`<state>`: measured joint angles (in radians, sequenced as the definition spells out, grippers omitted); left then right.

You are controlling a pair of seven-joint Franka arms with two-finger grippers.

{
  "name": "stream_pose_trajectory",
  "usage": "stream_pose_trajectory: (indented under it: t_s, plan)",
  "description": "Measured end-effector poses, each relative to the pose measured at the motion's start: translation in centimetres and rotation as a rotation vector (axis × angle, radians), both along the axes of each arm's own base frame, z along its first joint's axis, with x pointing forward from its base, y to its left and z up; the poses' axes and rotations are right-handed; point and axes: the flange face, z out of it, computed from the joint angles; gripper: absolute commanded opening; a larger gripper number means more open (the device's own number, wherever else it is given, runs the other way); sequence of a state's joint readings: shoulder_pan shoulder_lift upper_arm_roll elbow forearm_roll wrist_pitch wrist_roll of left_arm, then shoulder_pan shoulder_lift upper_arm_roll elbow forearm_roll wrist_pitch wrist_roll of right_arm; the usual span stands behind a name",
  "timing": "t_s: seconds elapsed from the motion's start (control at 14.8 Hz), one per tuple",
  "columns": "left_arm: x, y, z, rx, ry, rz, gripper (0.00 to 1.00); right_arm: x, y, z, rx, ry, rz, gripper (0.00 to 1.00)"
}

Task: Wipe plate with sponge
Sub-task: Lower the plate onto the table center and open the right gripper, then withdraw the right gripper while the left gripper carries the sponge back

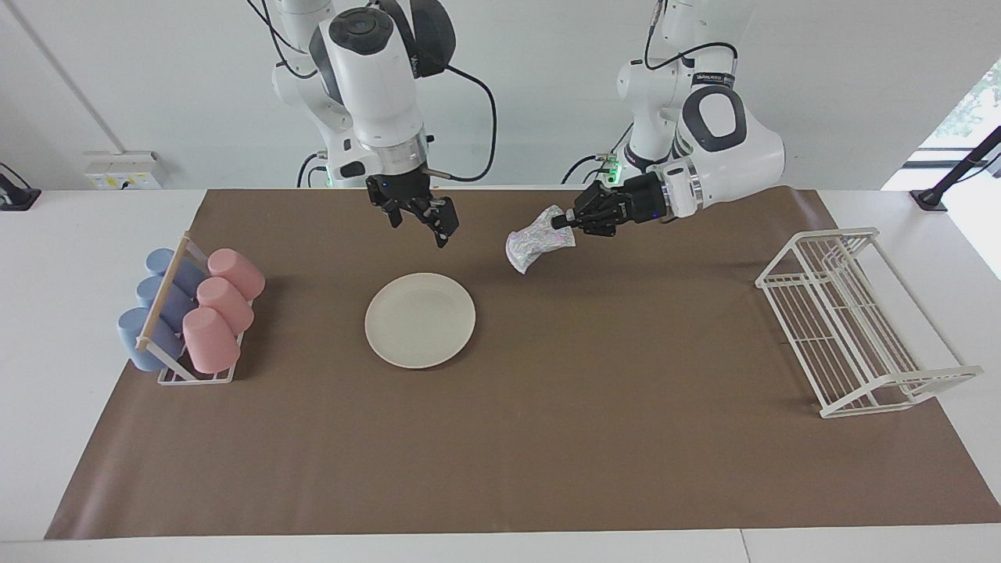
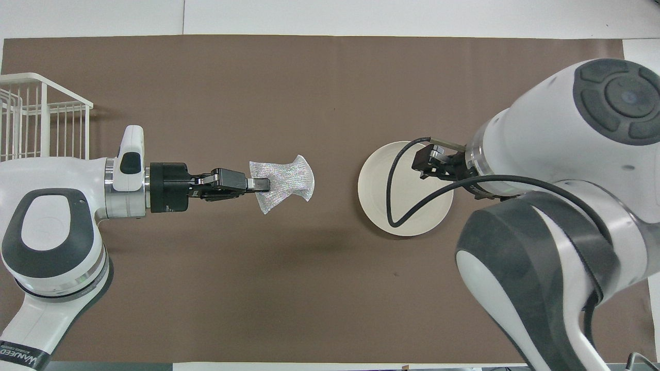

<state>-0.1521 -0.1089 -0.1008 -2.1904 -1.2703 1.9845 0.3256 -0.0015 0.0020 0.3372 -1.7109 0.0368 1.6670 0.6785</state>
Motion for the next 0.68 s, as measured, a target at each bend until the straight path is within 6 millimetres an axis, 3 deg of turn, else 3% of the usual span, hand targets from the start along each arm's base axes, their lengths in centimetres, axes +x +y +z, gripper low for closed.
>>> stream_pose_trajectory:
  t_s: [0.41, 0.68]
  plan:
    - [0.7, 3.1, 0.7, 0.165, -0.004, -0.001, 0.00, 1.2, -7.4, -0.8, 0.016, 0.054, 0.269, 1.00]
    - [1.3, 5.4, 1.3, 0.355, -0.015, -0.018, 0.00, 1.4, -8.4, -0.7, 0.019, 0.054, 0.285, 1.00]
